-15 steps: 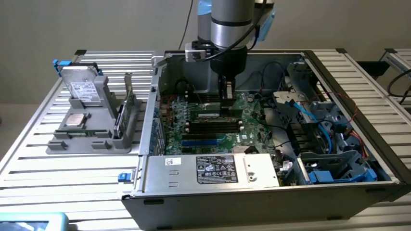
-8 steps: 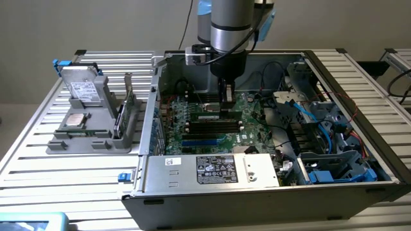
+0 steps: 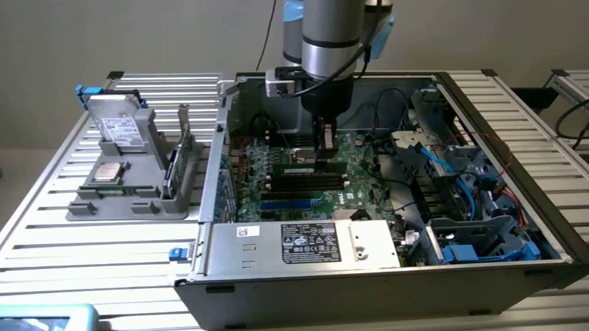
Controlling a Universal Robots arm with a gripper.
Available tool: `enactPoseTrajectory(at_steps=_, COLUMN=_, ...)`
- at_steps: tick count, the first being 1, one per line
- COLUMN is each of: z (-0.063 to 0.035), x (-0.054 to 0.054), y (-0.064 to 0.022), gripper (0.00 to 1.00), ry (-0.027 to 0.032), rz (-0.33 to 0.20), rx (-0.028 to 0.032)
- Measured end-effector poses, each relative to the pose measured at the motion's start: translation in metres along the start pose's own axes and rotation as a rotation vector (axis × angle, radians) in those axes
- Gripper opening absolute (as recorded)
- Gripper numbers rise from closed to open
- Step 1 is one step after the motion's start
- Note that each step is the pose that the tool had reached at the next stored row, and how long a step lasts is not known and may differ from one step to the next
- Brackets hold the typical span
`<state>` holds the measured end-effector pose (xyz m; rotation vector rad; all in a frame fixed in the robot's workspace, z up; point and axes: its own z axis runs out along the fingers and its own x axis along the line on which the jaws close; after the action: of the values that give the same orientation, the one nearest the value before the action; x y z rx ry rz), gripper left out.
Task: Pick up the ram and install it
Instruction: 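Insert the ram into the slot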
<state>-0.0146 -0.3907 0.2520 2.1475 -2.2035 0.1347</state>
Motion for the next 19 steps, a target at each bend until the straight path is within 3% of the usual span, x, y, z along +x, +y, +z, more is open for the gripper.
enactPoseTrajectory(at_steps=9, z=0.0073, x=-0.001, y=0.0001, gripper=0.12, ry=0.0075, rz=-0.009, rx=0.0010)
enactPoseTrajectory(at_steps=19, z=0.0121, x=-0.001, y=0.0002, gripper=0.12, ry=0.0110, rz=-0.015, rx=0.0018)
